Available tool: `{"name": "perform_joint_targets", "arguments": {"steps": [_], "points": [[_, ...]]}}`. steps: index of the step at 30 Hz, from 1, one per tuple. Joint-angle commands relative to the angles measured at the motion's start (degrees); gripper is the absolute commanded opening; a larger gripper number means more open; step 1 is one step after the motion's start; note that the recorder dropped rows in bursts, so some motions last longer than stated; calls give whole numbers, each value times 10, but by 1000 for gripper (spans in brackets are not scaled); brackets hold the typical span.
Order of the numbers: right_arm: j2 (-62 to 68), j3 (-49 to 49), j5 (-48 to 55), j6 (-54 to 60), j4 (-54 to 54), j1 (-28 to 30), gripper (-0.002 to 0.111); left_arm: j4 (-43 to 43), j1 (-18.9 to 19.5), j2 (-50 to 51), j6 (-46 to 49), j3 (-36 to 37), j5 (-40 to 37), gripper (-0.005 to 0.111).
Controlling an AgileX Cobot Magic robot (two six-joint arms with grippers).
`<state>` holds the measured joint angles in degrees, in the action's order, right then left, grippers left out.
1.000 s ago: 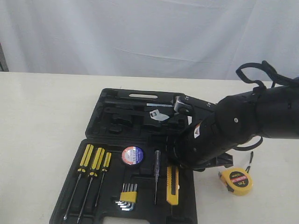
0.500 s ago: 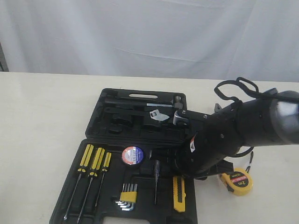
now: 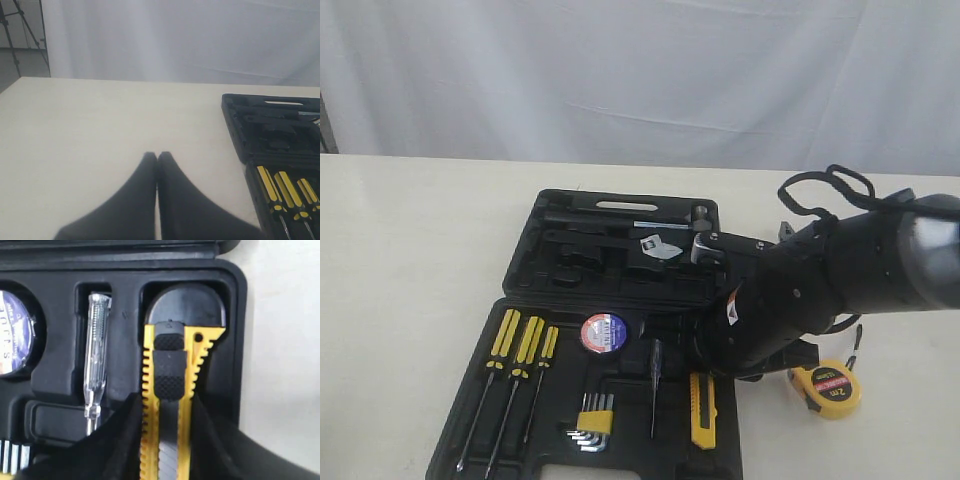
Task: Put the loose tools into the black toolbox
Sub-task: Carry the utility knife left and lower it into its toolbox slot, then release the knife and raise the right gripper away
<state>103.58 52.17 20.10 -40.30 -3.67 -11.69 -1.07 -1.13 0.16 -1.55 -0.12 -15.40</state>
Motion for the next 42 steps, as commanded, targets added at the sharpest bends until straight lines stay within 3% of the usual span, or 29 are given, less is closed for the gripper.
{"name": "perform_joint_targets", "arguments": {"steps": [1,6,14,18,25,27,29,31,42], "points": [[1,-2,-1,3,-10,0,0,-1,-1,-2,0,1,0,0],[1,-2,2,27,-10,0,4,-1,-1,-2,0,1,0,0],[1,-2,2,21,-4,0,60,-1,-1,-2,0,1,0,0],[1,-2,1,21,23,0,70,-1,-1,-2,0,1,0,0],[-7,7,1,28,21,0,69,-1,-1,-2,0,1,0,0],[-23,20,18,35,21,0,59,-1,-1,-2,0,1,0,0],[-43,27,29,59,21,-1,36,-1,-1,-2,0,1,0,0],[-54,28,50,92,21,-1,2,-1,-1,-2,0,1,0,0],[1,28,82,161,17,-1,0,-1,-1,-2,0,1,0,0]]}}
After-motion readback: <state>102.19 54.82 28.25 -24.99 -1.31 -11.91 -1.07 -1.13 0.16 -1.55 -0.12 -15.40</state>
